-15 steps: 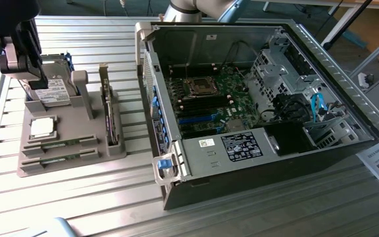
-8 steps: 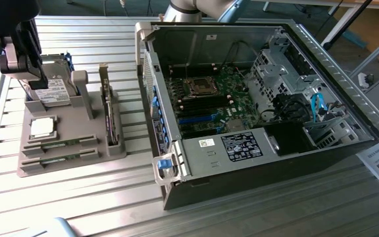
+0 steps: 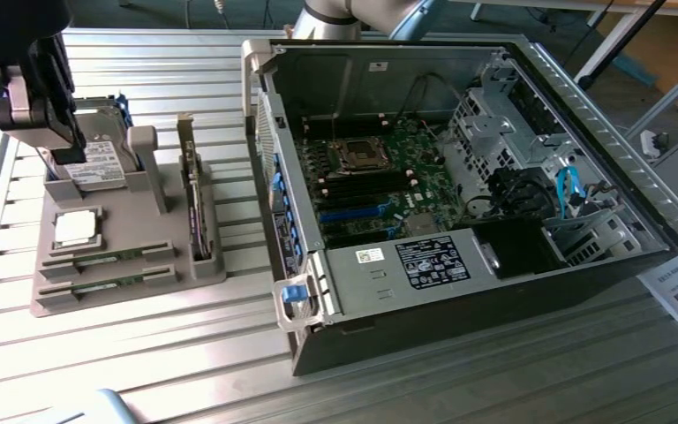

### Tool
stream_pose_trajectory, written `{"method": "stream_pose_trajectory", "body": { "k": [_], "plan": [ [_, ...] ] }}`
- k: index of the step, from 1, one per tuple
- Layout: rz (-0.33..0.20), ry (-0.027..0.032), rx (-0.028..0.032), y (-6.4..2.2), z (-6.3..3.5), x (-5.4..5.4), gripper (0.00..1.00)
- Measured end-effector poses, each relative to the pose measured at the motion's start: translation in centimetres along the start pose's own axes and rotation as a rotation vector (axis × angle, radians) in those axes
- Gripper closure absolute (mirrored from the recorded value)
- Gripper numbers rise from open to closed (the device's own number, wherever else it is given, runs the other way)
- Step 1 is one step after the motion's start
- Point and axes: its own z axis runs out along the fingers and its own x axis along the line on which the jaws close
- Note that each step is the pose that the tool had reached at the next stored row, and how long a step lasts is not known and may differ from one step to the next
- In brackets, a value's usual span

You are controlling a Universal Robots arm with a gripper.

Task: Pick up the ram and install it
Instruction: 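Pick up the ram and move it above insertion slot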

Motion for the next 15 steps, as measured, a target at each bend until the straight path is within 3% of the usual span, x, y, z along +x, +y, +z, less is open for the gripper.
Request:
{"method": "stream_pose_trajectory", "body": {
  "k": [15],
  "plan": [
    [-0.001, 0.0, 0.0002, -0.02, 1.6, 0.3, 0.76]
  ]
}}
